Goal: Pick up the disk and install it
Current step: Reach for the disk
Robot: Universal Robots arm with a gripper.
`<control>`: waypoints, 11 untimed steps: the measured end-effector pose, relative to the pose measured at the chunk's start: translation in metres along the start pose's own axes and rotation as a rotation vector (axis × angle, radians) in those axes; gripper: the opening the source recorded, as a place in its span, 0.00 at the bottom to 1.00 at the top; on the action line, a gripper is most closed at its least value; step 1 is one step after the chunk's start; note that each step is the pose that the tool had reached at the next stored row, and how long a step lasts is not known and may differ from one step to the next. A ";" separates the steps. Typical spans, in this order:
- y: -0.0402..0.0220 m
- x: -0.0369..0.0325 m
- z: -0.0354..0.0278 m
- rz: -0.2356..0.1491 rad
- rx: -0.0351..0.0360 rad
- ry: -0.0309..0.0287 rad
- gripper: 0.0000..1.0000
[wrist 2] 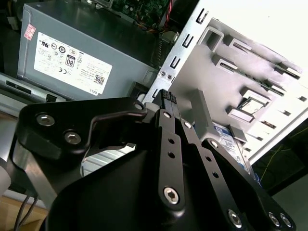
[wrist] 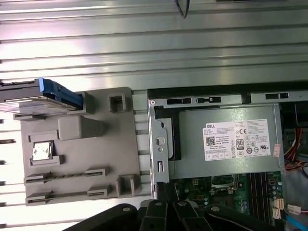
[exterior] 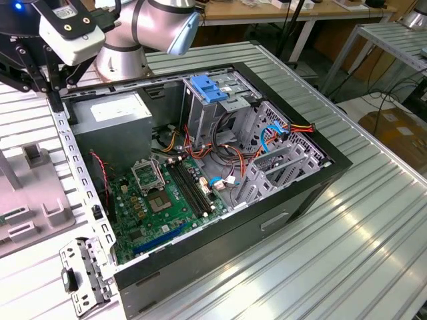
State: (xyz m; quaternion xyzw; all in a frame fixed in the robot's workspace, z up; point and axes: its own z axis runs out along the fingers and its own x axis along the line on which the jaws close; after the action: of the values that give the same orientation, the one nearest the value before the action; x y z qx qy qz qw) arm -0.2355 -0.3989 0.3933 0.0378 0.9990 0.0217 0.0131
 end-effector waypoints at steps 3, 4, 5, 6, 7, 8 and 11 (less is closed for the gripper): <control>-0.0003 0.0035 -0.0001 0.000 0.0000 0.0000 0.11; -0.0003 0.0045 -0.0001 0.000 -0.0001 -0.0001 0.11; -0.0004 0.0054 -0.0001 0.000 0.0000 0.0000 0.11; -0.0005 0.0065 -0.0001 0.000 -0.0001 -0.0001 0.11; -0.0006 0.0073 -0.0002 0.000 0.0000 0.0000 0.11; -0.0007 0.0092 -0.0002 0.000 -0.0001 0.0000 0.11; -0.0009 0.0124 -0.0003 0.000 -0.0001 -0.0001 0.11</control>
State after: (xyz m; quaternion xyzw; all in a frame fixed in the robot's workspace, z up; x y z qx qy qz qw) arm -0.2479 -0.3989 0.3933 0.0379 0.9990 0.0217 0.0131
